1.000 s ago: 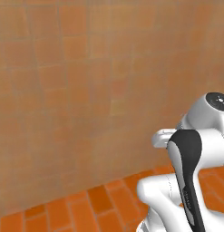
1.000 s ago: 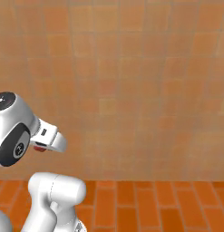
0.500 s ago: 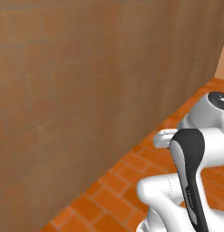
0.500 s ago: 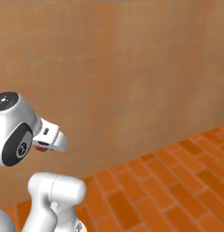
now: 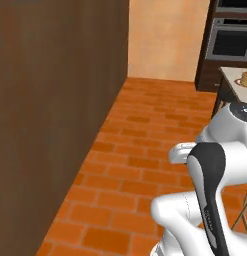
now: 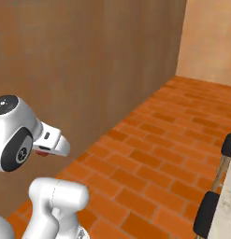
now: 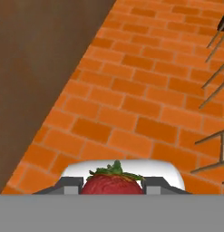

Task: Take the strawberry from the fridge and place it on top of the pancake, located on the dining counter.

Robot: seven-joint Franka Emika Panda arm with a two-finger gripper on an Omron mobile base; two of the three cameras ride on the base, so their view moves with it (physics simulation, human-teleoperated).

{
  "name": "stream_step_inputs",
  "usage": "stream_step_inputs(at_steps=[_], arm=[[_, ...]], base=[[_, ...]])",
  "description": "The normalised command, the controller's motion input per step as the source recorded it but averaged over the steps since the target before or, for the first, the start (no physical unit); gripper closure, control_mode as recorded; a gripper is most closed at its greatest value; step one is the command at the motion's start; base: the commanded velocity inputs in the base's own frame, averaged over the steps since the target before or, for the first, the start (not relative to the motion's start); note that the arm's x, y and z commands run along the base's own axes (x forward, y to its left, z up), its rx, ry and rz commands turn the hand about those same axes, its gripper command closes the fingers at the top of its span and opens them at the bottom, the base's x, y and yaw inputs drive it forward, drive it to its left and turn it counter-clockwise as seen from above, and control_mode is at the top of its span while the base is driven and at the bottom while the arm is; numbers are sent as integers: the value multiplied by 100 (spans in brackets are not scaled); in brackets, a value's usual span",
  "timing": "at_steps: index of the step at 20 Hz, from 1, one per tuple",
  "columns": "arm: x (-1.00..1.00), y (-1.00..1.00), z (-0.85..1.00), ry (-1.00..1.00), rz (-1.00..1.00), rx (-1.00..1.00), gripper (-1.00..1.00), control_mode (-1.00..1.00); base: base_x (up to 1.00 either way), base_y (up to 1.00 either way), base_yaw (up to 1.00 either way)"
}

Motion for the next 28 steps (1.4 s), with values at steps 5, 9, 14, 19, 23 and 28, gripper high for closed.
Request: stream_step_inputs(at_steps=[5, 9, 14, 19, 23, 28], arm=[[0, 0, 0, 0, 0, 0, 100, 100], [0, 0, 0, 0, 0, 0, 100, 100], [0, 0, 0, 0, 0, 0, 100, 100], [0, 0, 0, 0, 0, 0, 100, 100], [0, 0, 0, 0, 0, 0, 100, 100], [0, 0, 0, 0, 0, 0, 100, 100]], base=[[90, 20, -67], [95, 70, -65], [100, 76, -63], [100, 75, -64], [100, 75, -64], [100, 76, -62]])
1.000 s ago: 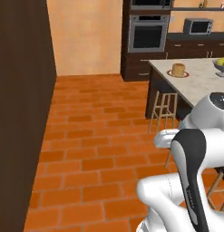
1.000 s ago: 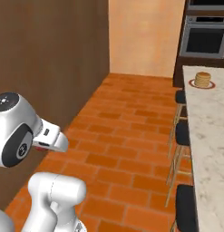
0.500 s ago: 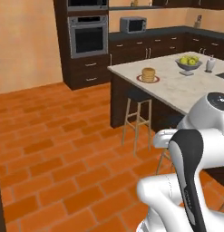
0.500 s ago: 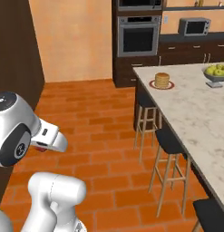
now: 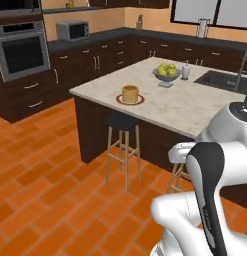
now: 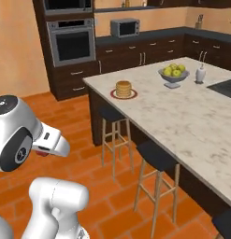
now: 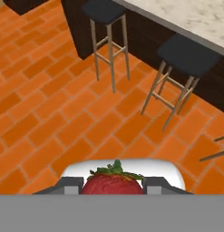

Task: Take the strawberry from the fridge and place it on top of the pancake, located on the dining counter.

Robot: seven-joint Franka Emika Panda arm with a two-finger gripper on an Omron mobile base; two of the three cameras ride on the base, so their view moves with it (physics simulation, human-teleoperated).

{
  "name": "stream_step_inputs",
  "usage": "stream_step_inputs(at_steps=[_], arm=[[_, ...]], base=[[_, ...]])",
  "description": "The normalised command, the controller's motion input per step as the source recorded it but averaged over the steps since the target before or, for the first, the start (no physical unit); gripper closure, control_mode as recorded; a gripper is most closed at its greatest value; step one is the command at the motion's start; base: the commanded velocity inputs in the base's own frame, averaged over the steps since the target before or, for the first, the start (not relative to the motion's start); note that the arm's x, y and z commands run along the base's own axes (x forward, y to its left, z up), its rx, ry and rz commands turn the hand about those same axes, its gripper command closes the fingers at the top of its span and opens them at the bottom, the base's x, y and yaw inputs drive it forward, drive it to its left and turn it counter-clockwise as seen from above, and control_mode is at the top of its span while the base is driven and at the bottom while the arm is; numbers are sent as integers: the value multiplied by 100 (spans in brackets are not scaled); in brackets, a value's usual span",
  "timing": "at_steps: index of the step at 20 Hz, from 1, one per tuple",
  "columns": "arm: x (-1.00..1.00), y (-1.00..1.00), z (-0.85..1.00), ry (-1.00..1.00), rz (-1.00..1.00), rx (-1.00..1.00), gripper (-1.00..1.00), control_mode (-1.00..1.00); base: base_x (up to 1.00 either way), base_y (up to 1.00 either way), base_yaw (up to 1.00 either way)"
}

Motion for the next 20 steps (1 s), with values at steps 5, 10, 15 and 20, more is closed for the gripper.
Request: stream_step_inputs(at_steps=[5, 10, 15, 20], arm=[[0, 0, 0, 0, 0, 0, 100, 100], [0, 0, 0, 0, 0, 0, 100, 100], [0, 0, 0, 0, 0, 0, 100, 100], [0, 0, 0, 0, 0, 0, 100, 100]], base=[[100, 85, -59], [100, 79, -61], [100, 83, -60], [88, 96, -53]])
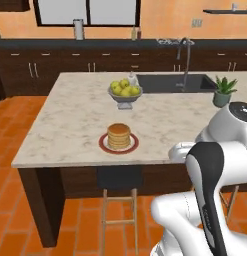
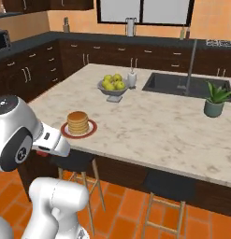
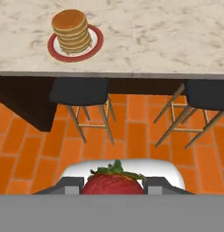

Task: Take the strawberry from the fridge and place it on top of the pancake, located on the dining counter.

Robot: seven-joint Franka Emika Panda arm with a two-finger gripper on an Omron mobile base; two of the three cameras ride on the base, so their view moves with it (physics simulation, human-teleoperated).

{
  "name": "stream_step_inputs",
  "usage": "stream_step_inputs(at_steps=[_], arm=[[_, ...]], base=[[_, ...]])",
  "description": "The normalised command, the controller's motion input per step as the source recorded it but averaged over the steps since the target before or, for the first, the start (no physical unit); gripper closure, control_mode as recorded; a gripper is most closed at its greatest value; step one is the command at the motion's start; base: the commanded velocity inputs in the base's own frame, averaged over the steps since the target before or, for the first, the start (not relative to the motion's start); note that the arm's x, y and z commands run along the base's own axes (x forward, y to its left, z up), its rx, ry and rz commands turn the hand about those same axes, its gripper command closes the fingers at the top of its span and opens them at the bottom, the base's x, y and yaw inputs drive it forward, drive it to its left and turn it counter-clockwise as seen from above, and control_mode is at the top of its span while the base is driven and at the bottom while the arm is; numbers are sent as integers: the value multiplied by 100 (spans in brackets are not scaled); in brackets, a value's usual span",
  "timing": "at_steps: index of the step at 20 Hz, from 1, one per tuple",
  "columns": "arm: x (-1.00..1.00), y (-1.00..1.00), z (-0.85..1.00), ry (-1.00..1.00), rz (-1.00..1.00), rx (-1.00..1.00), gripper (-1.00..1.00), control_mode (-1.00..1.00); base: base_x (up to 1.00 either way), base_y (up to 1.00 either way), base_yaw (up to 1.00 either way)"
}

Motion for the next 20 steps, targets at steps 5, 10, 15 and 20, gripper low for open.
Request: stream_step_inputs(at_steps=[5, 10, 15, 20], arm=[[0, 0, 0, 0, 0, 0, 100, 100], [0, 0, 0, 0, 0, 0, 100, 100], [0, 0, 0, 0, 0, 0, 100, 100], [0, 0, 0, 0, 0, 0, 100, 100]], base=[[40, 86, -32], [53, 37, -9], [72, 28, -9], [65, 8, -2]])
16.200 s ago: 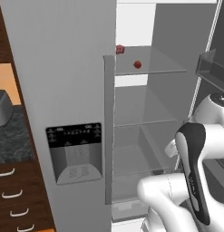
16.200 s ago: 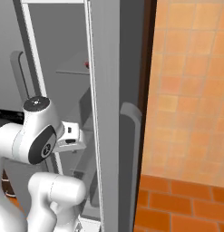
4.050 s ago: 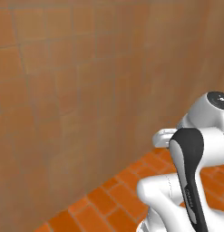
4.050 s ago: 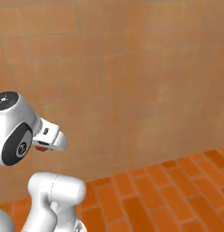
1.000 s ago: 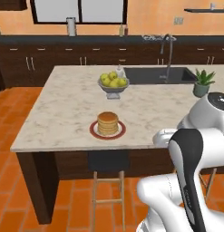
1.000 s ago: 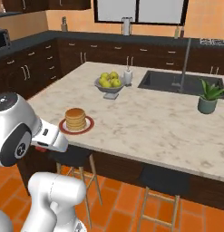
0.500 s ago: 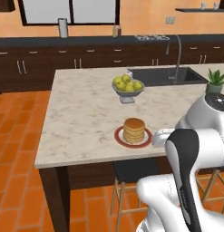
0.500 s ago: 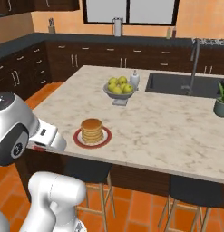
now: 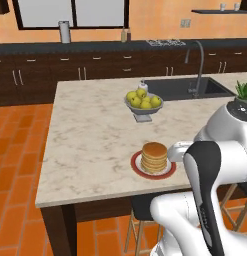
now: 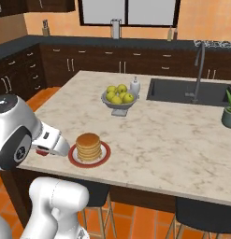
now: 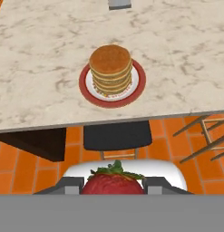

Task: Take the strawberry from the fridge and place it on top of the pancake, located on the dining counter.

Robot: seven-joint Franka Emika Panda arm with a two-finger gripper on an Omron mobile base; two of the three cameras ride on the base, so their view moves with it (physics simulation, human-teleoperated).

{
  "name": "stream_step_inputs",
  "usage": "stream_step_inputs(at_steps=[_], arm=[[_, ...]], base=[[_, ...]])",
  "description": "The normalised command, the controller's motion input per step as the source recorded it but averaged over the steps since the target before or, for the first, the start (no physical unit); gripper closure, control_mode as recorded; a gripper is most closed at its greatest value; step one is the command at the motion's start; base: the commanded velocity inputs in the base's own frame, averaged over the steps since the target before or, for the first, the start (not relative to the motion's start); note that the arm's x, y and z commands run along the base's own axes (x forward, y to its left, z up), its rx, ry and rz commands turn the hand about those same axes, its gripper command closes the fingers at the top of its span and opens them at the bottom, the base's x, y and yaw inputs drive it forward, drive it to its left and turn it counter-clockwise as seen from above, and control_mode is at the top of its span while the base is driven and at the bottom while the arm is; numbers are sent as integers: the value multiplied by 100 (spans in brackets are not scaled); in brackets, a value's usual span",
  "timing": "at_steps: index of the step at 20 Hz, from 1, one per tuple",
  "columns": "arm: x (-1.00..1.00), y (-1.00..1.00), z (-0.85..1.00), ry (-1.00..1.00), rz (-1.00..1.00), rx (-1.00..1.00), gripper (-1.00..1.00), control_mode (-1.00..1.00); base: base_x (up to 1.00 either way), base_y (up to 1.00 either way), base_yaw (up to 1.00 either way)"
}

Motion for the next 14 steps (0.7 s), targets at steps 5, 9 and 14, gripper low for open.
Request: stream_step_inputs(at_steps=[5, 9, 14], arm=[[0, 0, 0, 0, 0, 0, 100, 100], [50, 4, 0, 0, -1, 0, 100, -100], [100, 0, 0, 4, 0, 0, 100, -100]], base=[[75, 7, 0], [48, 7, -1], [0, 0, 0]])
